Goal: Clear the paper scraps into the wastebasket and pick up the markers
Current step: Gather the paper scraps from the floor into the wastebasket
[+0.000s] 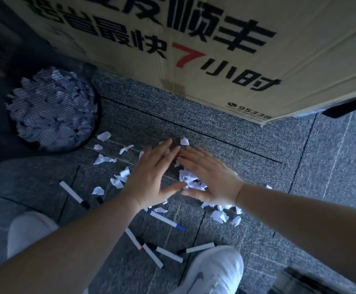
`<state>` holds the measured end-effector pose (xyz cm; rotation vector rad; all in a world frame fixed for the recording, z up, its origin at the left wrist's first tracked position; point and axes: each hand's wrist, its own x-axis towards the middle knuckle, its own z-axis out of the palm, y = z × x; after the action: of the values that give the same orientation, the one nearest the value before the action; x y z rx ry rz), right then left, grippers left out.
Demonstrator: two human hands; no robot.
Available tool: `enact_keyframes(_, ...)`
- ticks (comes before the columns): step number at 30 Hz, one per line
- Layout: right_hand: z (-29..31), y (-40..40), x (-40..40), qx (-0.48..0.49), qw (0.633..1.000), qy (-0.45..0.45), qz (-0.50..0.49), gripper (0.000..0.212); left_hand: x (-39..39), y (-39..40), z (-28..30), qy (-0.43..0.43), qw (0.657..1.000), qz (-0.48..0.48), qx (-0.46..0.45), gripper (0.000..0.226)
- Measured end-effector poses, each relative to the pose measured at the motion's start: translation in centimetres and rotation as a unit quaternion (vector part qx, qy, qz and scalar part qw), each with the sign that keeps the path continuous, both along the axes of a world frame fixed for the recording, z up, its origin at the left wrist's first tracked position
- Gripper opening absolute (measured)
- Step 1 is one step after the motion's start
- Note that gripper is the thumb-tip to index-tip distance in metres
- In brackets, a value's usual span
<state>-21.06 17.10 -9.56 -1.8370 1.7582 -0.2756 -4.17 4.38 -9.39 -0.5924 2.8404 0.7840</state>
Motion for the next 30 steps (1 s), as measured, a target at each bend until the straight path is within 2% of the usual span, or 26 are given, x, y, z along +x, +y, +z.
enact_keyframes(3,-0.1,-1.7,-0.7,-0.001,0.999,0.028,-0.028,0.076,1.0,-2.8,0.7,-0.058,0.989,0.086,-0.104,0.078)
enact_keyframes(5,-0.3,-2.7,-1.4,-0.003,0.998,0.052,-0.035,0.078,2.2,-4.9,0.6,-0.106,0.975,0.14,-0.132,0.081)
enact_keyframes(8,-0.5,-4.0,-2.1,-0.007,0.997,0.07,-0.032,0.078,3.9,-6.8,-0.2,-0.128,0.968,0.19,-0.104,0.087)
enact_keyframes(12,-0.9,-4.8,-1.6,0.021,0.996,0.084,-0.008,0.081,4.1,-6.0,-0.7,-0.105,0.971,0.211,-0.041,0.089)
enact_keyframes(14,-0.7,-4.5,-0.8,0.036,0.997,0.068,0.004,0.084,3.8,-4.4,-0.3,-0.089,0.979,0.182,0.012,0.087)
enact_keyframes(18,0.8,-1.9,-1.3,0.026,0.992,0.058,0.105,0.089,3.9,0.0,0.6,-0.05,0.991,0.014,0.123,0.092)
enact_keyframes(20,1.6,0.4,-2.8,0.018,0.987,0.072,0.143,0.098,4.7,0.7,0.3,-0.035,0.995,-0.035,0.092,0.098)
enact_keyframes(23,2.3,4.1,-5.5,0.02,0.978,0.104,0.178,0.109,5.7,-0.2,-0.3,-0.037,0.995,-0.092,-0.02,0.108)
enact_keyframes(27,1.6,7.5,-6.6,0.049,0.959,0.149,0.238,0.107,7.3,-2.3,-0.6,-0.071,0.982,-0.152,-0.09,0.111)
enact_keyframes(30,0.2,7.8,-5.1,0.075,0.954,0.184,0.224,0.102,8.0,-3.1,-1.0,-0.11,0.976,-0.156,-0.106,0.113)
